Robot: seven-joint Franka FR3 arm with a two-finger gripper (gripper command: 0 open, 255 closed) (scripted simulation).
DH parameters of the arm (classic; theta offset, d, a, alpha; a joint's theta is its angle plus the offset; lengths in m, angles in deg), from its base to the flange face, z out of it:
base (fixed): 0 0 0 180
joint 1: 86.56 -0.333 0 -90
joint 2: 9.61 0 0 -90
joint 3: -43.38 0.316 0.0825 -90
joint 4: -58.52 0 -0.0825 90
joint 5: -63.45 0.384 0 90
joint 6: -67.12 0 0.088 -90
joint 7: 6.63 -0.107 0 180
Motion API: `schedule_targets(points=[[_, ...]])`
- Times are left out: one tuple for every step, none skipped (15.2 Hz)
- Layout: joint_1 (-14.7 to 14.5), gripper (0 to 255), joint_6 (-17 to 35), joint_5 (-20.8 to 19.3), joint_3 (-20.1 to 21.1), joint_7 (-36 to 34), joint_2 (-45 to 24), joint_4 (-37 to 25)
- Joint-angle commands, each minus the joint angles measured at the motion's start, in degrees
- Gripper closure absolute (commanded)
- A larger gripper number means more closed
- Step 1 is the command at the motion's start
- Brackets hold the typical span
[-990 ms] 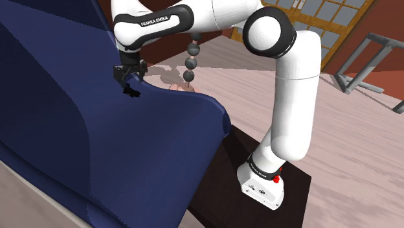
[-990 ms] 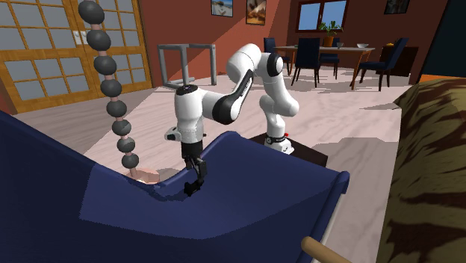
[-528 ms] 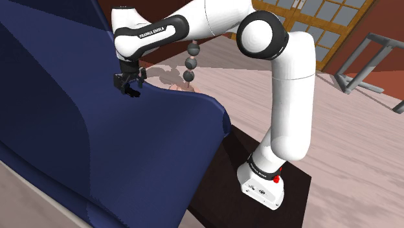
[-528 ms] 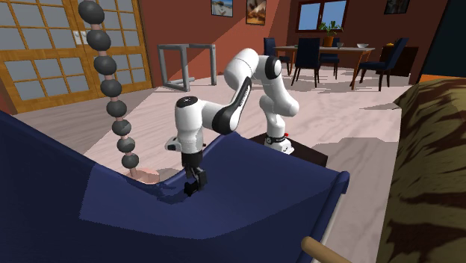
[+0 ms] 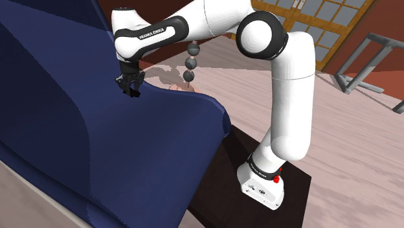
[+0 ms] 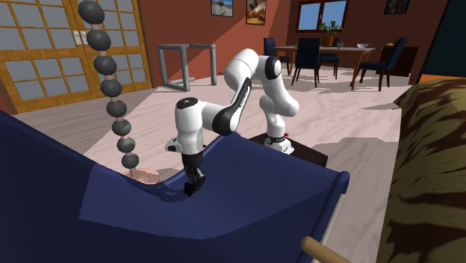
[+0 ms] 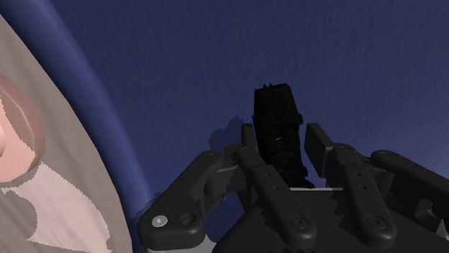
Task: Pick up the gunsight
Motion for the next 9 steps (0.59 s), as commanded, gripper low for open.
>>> schedule_targets(points=[[0.00,255,0.00,0.00,0.00,0.00,-0.01,0.01],[0.00,255,0.00,0.00,0.00,0.00,-0.01,0.01],[0.00,255,-0.10,-0.01,-0.01,0.03,-0.15,-0.23],[0.02,255,-0.71,0.07,0.03,0.09,0.19,-0.51],[0.04,255,-1.32,0.14,0.06,0.14,0.51,-0.81],[0.05,255,-1.94,0.21,0.10,0.20,0.82,-1.12],[0.06,255,-2.57,0.27,0.13,0.25,1.10,-1.47],[0.07,255,-3.20,0.34,0.17,0.31,1.41,-1.79],[0.08,255,-3.84,0.40,0.20,0.36,1.67,-2.18]])
